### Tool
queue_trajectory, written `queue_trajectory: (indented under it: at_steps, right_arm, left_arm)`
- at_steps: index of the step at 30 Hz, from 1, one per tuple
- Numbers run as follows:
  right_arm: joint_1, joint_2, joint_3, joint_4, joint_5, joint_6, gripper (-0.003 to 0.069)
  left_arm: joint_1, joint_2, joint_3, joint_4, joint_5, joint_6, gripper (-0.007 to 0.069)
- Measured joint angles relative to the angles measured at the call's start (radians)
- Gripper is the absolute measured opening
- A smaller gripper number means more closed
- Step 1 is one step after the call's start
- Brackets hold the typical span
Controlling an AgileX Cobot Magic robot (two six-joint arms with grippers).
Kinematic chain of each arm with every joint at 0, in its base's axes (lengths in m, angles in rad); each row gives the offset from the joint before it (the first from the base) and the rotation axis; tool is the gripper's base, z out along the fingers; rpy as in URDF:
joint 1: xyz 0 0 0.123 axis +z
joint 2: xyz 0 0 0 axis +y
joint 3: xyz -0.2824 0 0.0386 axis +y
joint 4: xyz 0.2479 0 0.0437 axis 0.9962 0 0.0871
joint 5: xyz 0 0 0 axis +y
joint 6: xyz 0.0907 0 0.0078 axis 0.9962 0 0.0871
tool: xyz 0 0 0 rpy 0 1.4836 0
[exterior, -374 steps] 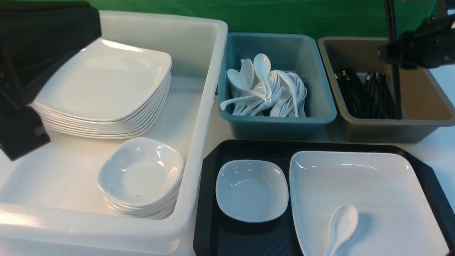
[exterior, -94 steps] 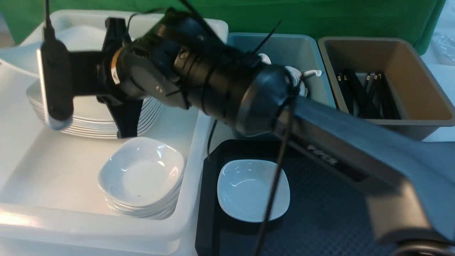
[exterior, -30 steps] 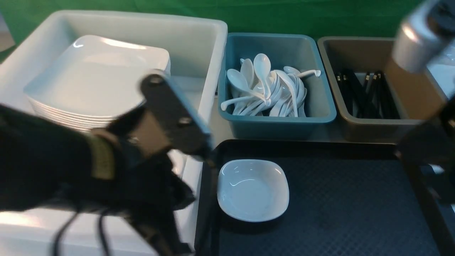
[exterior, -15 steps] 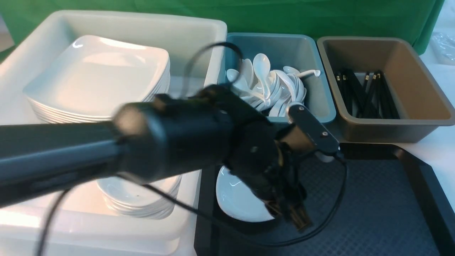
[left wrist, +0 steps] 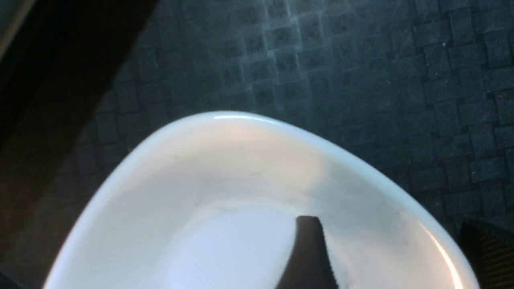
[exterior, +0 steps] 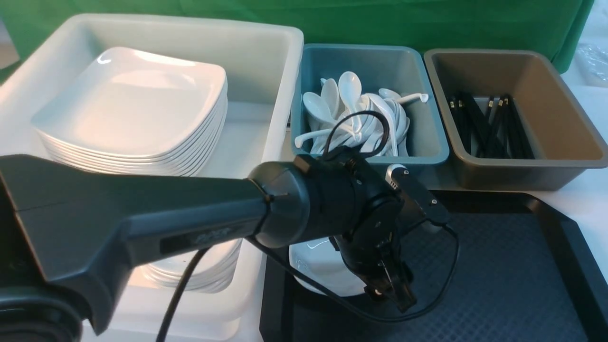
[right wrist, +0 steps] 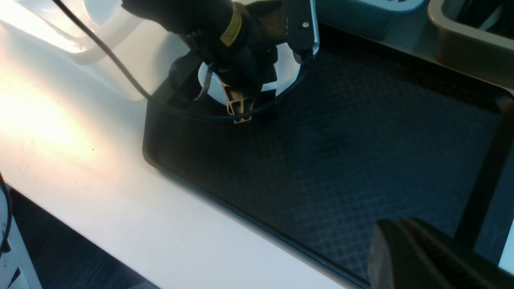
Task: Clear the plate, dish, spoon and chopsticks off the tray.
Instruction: Use the left arm to grab a small plate from the dinner plate
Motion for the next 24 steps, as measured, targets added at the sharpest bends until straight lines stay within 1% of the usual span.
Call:
queue_trajectory:
  at_steps: [2,6,8,9,10,11,14,15,16,18,19,21,24]
  right_arm:
    - [0.000,0.000,0.000,0.000,0.000,-0.003,0.0036]
    - [0.000,0.000,0.000,0.002,0.000,-0.011,0.0037]
    - [0.000,0.000,0.000,0.009,0.000,-0.011,0.0037]
    - [0.000,0.000,0.000,0.010,0.000,-0.012,0.0037]
    - [0.000,0.000,0.000,0.019,0.000,-0.015,0.0037]
    - [0.000,0.000,0.000,0.022,0.000,-0.018,0.0037]
    - [0.000,0.000,0.000,0.030,0.000,-0.022,0.0038]
    - [0.000,0.000,0.000,0.030,0.000,-0.023,0.0039]
    - [0.000,0.000,0.000,0.030,0.000,-0.023,0.0039]
    - [0.000,0.000,0.000,0.030,0.000,-0.026,0.0043]
    - [0.000,0.000,0.000,0.030,-0.002,-0.027,0.0043]
    - [0.000,0.000,0.000,0.031,-0.006,-0.027,0.0046]
    - [0.000,0.000,0.000,0.031,-0.012,-0.030,0.0048]
  left_arm:
    - [0.000,0.007,-0.001,0.000,0.000,-0.001,0.0428]
    - [0.000,0.026,-0.005,0.017,-0.001,-0.002,0.0367]
    - [0.000,0.033,-0.011,0.022,0.002,-0.003,0.0316]
    - [0.000,0.033,-0.012,0.022,0.002,-0.003,0.0316]
    - [0.000,0.033,-0.013,0.024,0.011,-0.003,0.0273]
    - [0.000,0.029,-0.014,0.025,0.022,-0.002,0.0246]
    - [-0.001,0.010,-0.019,0.023,0.050,-0.002,0.0205]
    - [-0.006,-0.006,-0.019,0.021,0.062,0.001,0.0180]
    - [-0.008,-0.013,-0.019,0.020,0.064,0.002,0.0176]
    - [-0.024,-0.056,-0.018,0.012,0.082,0.002,0.0102]
    - [-0.041,-0.107,-0.018,-0.002,0.083,0.004,0.0050]
    - [-0.062,-0.166,-0.018,-0.020,0.084,0.009,0.0034]
    - [-0.091,-0.277,-0.018,-0.029,0.081,0.017,0.0031]
